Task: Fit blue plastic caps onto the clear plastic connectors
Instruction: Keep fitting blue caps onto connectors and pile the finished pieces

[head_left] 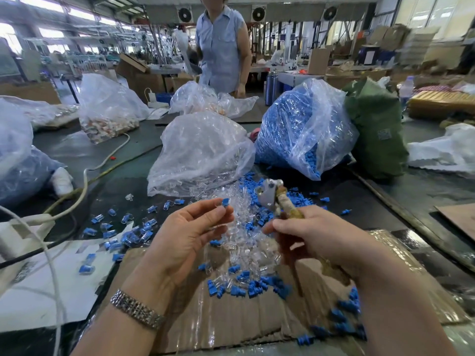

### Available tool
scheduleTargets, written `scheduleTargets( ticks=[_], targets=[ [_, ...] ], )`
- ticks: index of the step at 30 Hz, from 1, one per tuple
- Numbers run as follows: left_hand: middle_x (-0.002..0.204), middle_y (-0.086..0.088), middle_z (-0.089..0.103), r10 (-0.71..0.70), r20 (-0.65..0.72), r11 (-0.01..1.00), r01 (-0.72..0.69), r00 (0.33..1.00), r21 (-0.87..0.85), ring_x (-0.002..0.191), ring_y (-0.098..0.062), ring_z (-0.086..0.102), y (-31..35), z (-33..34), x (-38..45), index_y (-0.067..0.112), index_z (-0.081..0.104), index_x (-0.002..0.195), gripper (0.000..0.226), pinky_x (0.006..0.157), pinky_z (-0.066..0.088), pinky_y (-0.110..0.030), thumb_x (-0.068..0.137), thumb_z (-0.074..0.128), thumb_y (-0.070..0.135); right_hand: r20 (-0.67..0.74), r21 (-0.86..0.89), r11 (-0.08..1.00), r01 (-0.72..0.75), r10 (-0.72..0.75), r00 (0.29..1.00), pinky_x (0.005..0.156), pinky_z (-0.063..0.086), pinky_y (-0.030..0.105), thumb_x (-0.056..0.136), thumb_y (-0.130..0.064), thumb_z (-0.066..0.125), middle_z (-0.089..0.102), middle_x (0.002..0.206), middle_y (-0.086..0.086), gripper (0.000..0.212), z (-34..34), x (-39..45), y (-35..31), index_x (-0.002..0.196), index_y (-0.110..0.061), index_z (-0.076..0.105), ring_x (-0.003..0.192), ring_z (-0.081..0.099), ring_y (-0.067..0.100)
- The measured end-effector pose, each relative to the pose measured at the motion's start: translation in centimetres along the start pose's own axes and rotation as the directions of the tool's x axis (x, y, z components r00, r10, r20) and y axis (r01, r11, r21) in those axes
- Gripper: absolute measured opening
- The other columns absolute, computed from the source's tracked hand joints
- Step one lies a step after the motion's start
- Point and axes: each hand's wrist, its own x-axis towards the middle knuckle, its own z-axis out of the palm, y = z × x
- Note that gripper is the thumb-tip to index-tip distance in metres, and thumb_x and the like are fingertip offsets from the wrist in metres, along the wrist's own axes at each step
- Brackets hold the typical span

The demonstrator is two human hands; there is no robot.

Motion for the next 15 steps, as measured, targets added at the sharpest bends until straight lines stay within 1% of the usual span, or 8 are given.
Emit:
scheduleTargets(
  ticks=[1, 2, 4, 6, 8, 10, 13, 15],
  targets=[
    [0.113, -0.020, 0.074, 0.007, -0.006, 1.000, -0.007, 1.000, -0.011, 0.103, -0.027, 0.074, 0.0, 0.0, 0.1, 0.006, 0.079, 0.102, 0.024, 0.076, 0.060, -0.027, 0.079, 0.074, 0.009, 0.103, 0.069, 0.997, -0.017, 0.010, 0.995, 0.070, 0.060, 0.039, 0.100, -0.016, 0.060, 0.064, 0.077, 0.007, 0.020, 0.3, -0.2, -0.1, 0.097, -0.003, 0.075, 0.074, 0.066, 0.023],
    [0.114, -0.019, 0.075, 0.012, -0.011, 1.000, -0.012, 1.000, -0.022, 0.104, -0.026, 0.074, -0.1, 0.1, 0.1, 0.007, 0.079, 0.102, 0.024, 0.076, 0.060, -0.027, 0.079, 0.074, 0.010, 0.181, 0.094, 0.995, -0.036, 0.019, 0.983, 0.073, 0.059, 0.039, 0.101, -0.014, 0.058, 0.065, 0.081, 0.009, 0.021, 0.8, -0.3, -0.2, 0.103, 0.000, 0.073, 0.076, 0.066, 0.022],
    [0.114, -0.017, 0.075, 0.022, -0.009, 0.999, -0.022, 1.000, -0.031, 0.107, -0.024, 0.073, -0.1, 0.2, 0.1, 0.009, 0.081, 0.100, 0.025, 0.079, 0.060, -0.028, 0.076, 0.075, 0.012, 0.261, 0.074, 0.996, -0.046, 0.025, 0.965, 0.076, 0.059, 0.040, 0.102, -0.012, 0.055, 0.067, 0.087, 0.010, 0.021, 1.7, -0.4, -0.1, 0.109, 0.004, 0.067, 0.080, 0.069, 0.024],
    [0.114, -0.016, 0.075, 0.019, -0.005, 1.000, -0.019, 1.000, -0.021, 0.107, -0.024, 0.072, -0.1, 0.4, 0.0, 0.009, 0.081, 0.100, 0.027, 0.084, 0.061, -0.030, 0.073, 0.076, 0.013, 0.275, 0.024, 0.999, -0.029, 0.022, 0.961, 0.077, 0.060, 0.040, 0.102, -0.014, 0.057, 0.070, 0.089, 0.011, 0.028, 2.4, -0.4, -0.2, 0.112, 0.011, 0.063, 0.084, 0.071, 0.025],
    [0.112, -0.016, 0.076, 0.004, -0.011, 1.000, -0.004, 1.000, 0.010, 0.107, -0.027, 0.072, -0.1, 0.6, 0.0, 0.011, 0.081, 0.098, 0.028, 0.092, 0.058, -0.038, 0.071, 0.077, 0.013, 0.279, -0.003, 1.000, -0.013, 0.013, 0.960, 0.078, 0.060, 0.041, 0.101, -0.018, 0.059, 0.072, 0.088, 0.010, 0.032, 2.8, -0.6, -0.4, 0.115, 0.012, 0.062, 0.086, 0.072, 0.026],
    [0.110, -0.017, 0.076, -0.006, -0.022, 0.999, 0.007, 1.000, 0.052, 0.105, -0.030, 0.071, -0.2, 0.8, -0.1, 0.012, 0.081, 0.099, 0.026, 0.095, 0.054, -0.044, 0.073, 0.077, 0.012, 0.277, -0.030, 1.000, 0.006, 0.003, 0.961, 0.085, 0.060, 0.047, 0.101, -0.021, 0.060, 0.074, 0.091, 0.012, 0.035, 2.8, -0.8, -0.5, 0.115, 0.010, 0.063, 0.090, 0.073, 0.034],
    [0.107, -0.015, 0.077, 0.037, -0.035, 0.986, -0.031, 0.999, 0.166, 0.103, -0.029, 0.071, -0.3, 0.8, -0.3, 0.016, 0.081, 0.099, 0.026, 0.095, 0.055, -0.044, 0.073, 0.078, 0.017, 0.263, -0.100, 0.994, 0.030, -0.003, 0.965, 0.094, 0.056, 0.056, 0.101, -0.025, 0.060, 0.075, 0.093, 0.014, 0.035, 3.0, -1.1, -0.7, 0.113, 0.007, 0.064, 0.100, 0.070, 0.044],
    [0.106, -0.014, 0.077, 0.073, -0.028, 0.965, -0.063, 0.997, 0.254, 0.107, -0.031, 0.071, -0.3, 0.8, -0.4, 0.018, 0.080, 0.099, 0.026, 0.099, 0.052, -0.055, 0.073, 0.078, 0.022, 0.254, -0.119, 0.992, 0.039, -0.007, 0.967, 0.094, 0.055, 0.057, 0.101, -0.024, 0.059, 0.074, 0.089, 0.013, 0.035, 3.1, -1.0, -0.7, 0.112, 0.009, 0.062, 0.099, 0.070, 0.044]
  ],
)
